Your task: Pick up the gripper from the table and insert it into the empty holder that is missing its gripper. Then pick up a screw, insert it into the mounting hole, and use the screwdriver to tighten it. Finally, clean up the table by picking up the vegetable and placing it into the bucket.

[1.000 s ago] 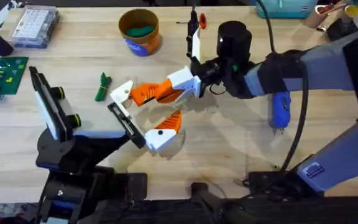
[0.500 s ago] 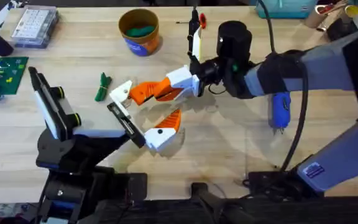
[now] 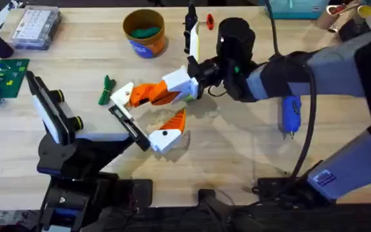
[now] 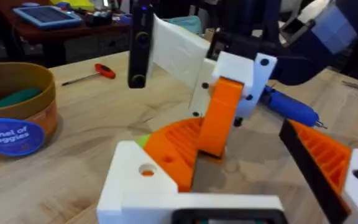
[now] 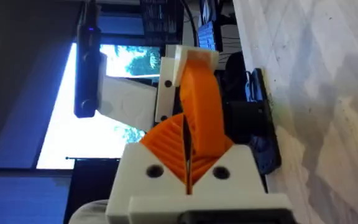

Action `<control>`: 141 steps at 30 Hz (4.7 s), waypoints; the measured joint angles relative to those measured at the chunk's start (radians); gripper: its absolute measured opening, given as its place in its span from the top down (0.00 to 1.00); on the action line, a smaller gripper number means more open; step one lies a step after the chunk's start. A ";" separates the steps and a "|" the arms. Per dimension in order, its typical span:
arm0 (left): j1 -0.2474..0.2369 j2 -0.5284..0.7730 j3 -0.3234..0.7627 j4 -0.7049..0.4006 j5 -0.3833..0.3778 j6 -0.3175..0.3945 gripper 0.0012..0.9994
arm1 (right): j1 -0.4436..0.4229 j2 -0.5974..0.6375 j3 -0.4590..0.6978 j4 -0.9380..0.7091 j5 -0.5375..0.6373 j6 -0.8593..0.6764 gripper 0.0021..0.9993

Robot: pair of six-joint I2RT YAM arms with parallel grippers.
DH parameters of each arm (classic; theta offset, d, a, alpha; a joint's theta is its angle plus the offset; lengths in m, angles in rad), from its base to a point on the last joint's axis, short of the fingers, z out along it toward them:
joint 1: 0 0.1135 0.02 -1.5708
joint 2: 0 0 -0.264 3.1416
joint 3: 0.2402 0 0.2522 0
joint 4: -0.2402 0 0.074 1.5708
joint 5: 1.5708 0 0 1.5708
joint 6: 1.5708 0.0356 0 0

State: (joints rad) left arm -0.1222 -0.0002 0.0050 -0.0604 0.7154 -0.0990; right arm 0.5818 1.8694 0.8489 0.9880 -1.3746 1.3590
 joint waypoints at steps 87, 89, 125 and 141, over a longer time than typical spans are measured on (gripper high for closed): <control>0.024 0.007 0.002 -0.030 0.168 -0.031 0.01 | 0.033 -0.010 0.053 -0.233 0.053 -0.133 0.98; 0.024 0.006 0.002 -0.030 0.168 -0.031 0.01 | 0.033 -0.010 0.053 -0.233 0.053 -0.133 0.98; -0.013 0.000 0.005 -0.054 0.394 -0.021 0.01 | -0.037 0.003 0.070 -0.275 0.117 -0.158 0.00; -0.013 0.000 0.004 -0.056 0.411 -0.021 0.01 | -0.158 0.001 0.045 -0.460 0.052 -0.294 0.00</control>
State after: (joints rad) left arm -0.1352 0.0001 0.0093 -0.1165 1.1263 -0.1204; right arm 0.4241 1.8700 0.8940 0.5276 -1.3222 1.0652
